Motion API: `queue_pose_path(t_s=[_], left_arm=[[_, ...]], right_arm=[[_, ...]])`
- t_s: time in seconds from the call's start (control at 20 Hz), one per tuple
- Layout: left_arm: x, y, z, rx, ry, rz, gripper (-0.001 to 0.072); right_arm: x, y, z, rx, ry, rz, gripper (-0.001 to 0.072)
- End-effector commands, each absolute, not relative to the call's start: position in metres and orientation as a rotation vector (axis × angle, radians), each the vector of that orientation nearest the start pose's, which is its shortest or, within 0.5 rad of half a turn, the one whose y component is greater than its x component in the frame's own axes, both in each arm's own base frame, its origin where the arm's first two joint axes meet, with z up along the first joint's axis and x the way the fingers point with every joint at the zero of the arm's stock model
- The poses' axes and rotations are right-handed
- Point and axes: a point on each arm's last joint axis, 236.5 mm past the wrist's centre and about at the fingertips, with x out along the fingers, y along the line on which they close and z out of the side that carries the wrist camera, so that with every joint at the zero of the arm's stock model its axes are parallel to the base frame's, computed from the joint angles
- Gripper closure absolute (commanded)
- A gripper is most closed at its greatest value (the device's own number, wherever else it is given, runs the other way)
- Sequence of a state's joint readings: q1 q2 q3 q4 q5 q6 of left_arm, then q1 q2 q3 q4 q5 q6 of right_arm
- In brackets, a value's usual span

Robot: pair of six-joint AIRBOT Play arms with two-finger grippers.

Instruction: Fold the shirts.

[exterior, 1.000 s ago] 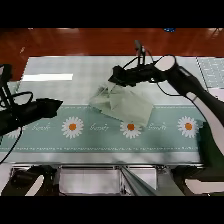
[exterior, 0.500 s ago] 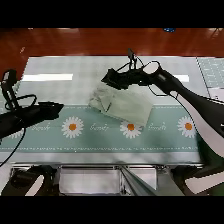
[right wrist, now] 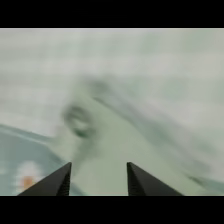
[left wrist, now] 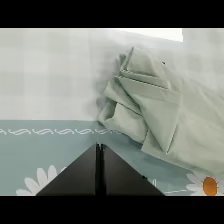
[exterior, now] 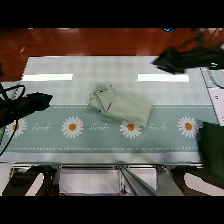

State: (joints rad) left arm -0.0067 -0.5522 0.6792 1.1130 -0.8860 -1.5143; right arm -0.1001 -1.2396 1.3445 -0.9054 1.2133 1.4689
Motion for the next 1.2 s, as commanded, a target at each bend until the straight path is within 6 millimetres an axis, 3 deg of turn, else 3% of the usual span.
queue_pose_path(t_s=[0.0,0.05,0.15,0.25,0.45,0.75,1.05,1.1,1.15], left_arm=[[0.290,-0.086,0.110,-0.390,0.763,-0.267,0.0688],[0.288,-0.091,0.105,-0.402,0.774,-0.279,0.0688],[0.282,-0.097,0.091,-0.411,0.810,-0.291,0.0688],[0.277,-0.101,0.077,-0.417,0.846,-0.298,0.0688],[0.268,-0.105,0.054,-0.441,0.900,-0.299,0.0689],[0.265,-0.105,0.047,-0.444,0.916,-0.296,0.0688],[0.265,-0.105,0.047,-0.443,0.915,-0.296,0.0688],[0.265,-0.105,0.047,-0.443,0.915,-0.296,0.0689],[0.265,-0.105,0.047,-0.443,0.915,-0.296,0.0688]], right_arm=[[0.341,-0.062,0.122,0.346,0.969,-0.158,0.0306],[0.325,-0.071,0.104,0.384,0.952,-0.205,0.0306],[0.299,-0.058,0.050,0.516,1.001,-0.201,0.0305],[0.287,-0.012,-0.003,0.706,1.072,-0.091,0.0305],[0.291,0.057,-0.057,0.954,1.169,0.052,0.0305],[0.316,0.129,-0.091,1.129,1.283,0.217,0.0305],[0.333,0.183,-0.096,1.033,1.374,0.355,0.0307],[0.337,0.191,-0.091,1.012,1.372,0.383,0.0363],[0.343,0.199,-0.084,0.988,1.363,0.418,0.0498]])
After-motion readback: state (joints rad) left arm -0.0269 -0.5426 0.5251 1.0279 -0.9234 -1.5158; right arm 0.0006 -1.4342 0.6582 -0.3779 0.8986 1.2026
